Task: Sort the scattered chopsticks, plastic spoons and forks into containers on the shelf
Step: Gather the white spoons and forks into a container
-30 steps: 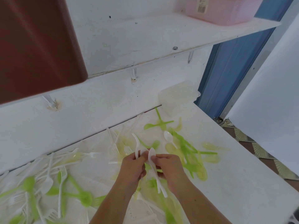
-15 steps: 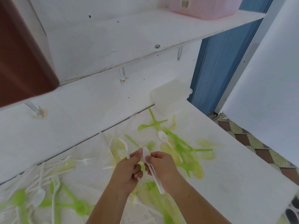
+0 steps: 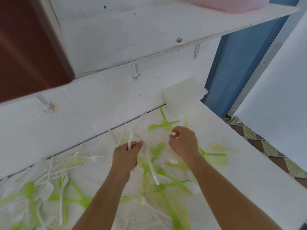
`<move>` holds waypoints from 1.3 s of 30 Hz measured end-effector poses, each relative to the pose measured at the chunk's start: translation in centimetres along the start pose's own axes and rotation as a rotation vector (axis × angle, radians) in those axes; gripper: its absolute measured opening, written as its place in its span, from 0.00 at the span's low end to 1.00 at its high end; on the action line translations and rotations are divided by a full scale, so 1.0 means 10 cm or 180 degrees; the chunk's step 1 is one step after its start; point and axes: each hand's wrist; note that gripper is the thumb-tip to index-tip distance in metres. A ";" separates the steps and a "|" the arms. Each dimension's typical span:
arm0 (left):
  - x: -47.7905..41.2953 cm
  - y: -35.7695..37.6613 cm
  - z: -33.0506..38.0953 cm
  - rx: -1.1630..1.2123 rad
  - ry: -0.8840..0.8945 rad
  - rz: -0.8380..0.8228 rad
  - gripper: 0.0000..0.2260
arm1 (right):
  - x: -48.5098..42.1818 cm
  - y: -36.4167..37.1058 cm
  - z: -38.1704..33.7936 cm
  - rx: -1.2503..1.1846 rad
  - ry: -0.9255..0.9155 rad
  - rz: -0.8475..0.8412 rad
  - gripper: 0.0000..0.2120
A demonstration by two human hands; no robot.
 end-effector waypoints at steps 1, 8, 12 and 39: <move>-0.02 -0.03 0.04 0.0009 0.0013 0.0051 0.05 | -0.11 -0.01 0.05 0.0722 0.0040 -0.0028 0.15; 0.03 -0.36 0.12 -0.0017 0.0178 0.0244 0.07 | -0.33 0.19 0.15 0.1849 -0.0037 -0.0445 0.11; 0.15 -0.53 0.08 -0.0059 0.0235 0.0336 0.06 | -0.15 0.15 0.02 0.1325 -0.0527 0.0111 0.05; 0.99 -0.34 -0.31 0.0140 0.0054 -0.0969 0.11 | 1.30 0.42 -0.38 -0.1193 -0.0606 -0.0550 0.06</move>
Point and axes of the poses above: each hand's wrist, its own x-axis away from the middle knuckle, its own y-axis out of the palm, z = x × y, and after that the axes turned 12 degrees about -z, right-handed
